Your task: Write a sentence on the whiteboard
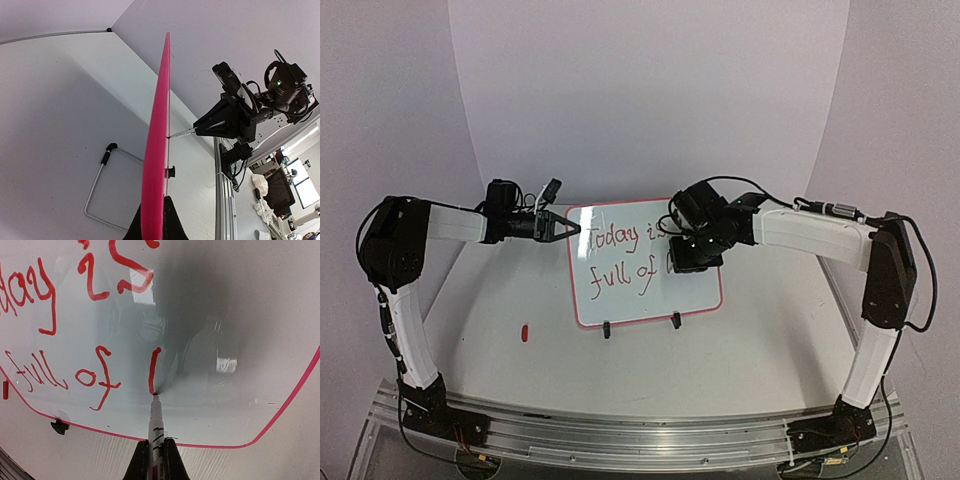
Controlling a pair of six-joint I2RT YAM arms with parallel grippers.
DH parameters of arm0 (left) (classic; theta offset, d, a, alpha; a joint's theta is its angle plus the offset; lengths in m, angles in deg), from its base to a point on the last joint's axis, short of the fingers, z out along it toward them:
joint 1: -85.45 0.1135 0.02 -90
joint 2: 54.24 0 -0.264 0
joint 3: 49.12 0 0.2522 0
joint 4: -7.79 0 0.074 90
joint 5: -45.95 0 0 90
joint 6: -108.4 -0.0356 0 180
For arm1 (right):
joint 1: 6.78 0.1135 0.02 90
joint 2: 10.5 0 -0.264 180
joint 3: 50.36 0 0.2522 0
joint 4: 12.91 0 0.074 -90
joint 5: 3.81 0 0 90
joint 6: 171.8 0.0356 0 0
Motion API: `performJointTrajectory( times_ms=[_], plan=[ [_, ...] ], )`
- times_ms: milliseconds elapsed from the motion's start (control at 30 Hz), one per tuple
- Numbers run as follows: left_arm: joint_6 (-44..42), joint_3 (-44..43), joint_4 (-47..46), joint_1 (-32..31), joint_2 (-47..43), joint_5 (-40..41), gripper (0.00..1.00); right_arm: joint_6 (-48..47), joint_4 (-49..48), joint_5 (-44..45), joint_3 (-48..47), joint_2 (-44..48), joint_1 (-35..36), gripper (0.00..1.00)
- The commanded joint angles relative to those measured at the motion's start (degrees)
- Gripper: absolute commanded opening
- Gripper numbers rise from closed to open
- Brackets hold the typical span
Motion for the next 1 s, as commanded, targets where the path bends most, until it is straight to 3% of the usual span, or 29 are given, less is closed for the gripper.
performJointTrajectory(
  times_ms=[0,967],
  plan=[
    [-6.6,0.7,0.8,-0.7,1.4,7.9,0.00,-0.7,0.5,4.1,-1.6,0.1,-0.6,0.00],
    [-6.3,0.9,0.4,-0.8,1.5,7.7,0.00,-3.4,-0.6,1.5,-3.3,2.9,-0.6,0.00]
  ],
)
